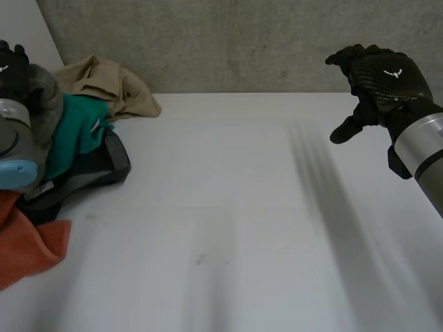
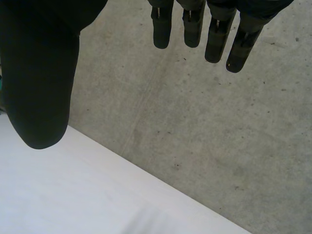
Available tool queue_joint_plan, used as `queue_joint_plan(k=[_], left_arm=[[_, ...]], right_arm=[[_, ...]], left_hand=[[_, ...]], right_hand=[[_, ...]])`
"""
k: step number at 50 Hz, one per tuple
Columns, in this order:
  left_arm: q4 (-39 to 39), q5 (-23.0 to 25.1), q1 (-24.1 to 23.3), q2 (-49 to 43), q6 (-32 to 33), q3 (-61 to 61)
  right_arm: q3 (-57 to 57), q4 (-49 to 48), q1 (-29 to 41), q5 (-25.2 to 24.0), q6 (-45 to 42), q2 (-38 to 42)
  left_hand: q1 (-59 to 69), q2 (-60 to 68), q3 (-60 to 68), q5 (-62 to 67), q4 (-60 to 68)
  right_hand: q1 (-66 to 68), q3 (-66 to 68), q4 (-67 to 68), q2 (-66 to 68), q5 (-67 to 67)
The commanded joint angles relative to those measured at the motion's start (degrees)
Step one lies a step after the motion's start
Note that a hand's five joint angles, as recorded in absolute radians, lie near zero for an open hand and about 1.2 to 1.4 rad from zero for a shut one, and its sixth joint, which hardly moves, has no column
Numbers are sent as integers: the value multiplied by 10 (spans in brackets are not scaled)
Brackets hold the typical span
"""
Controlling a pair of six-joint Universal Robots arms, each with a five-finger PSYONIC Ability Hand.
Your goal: Fold the laundry.
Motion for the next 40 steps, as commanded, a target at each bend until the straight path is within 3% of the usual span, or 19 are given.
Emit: queue_joint_plan(k=[1,3,6,12,20,26,27,29,32,40], left_arm=[[0,-42,-2,-36,32,32],[-5,-47,-11,-33,24,25],[-16,-46,-51,-21,6,14],[-47,-46,-153,42,-35,-23],[-61,-40,-334,92,-87,-49],[-75,-42,-392,58,-99,-65],[-80,-42,-401,51,-99,-69],[-103,-41,-423,38,-98,-80],[-134,-43,-436,39,-93,-90],[-208,-51,-400,65,-97,-98]], right_arm=[[-1,-1,0,0,-1,0],[-1,-1,-1,0,-2,0],[-3,-1,-3,0,-8,1],[-5,-1,-6,0,-15,1],[-9,0,-7,0,-15,1],[-10,0,-7,-1,-15,0],[-10,0,-7,-1,-15,1],[-11,-1,-7,-1,-15,0],[-12,0,-7,-2,-15,0],[-33,21,-6,-18,-20,36]], left_hand=[[398,401,399,393,401],[558,560,558,552,560],[673,675,673,667,675],[673,675,674,667,675],[673,675,674,667,675],[673,675,674,667,675],[620,622,621,614,622],[276,278,277,270,278],[71,74,72,66,74],[39,41,40,33,41]], right_hand=[[-8,-17,-30,-22,-35],[-8,-17,-30,-22,-35],[-8,-17,-30,-22,-35],[-8,-17,-30,-22,-35],[-8,-17,-30,-22,-35],[-8,-17,-30,-22,-35],[-8,-17,-30,-22,-35],[-8,-17,-30,-22,-35],[-8,-17,-30,-22,-35],[-8,-17,-30,-22,-35]])
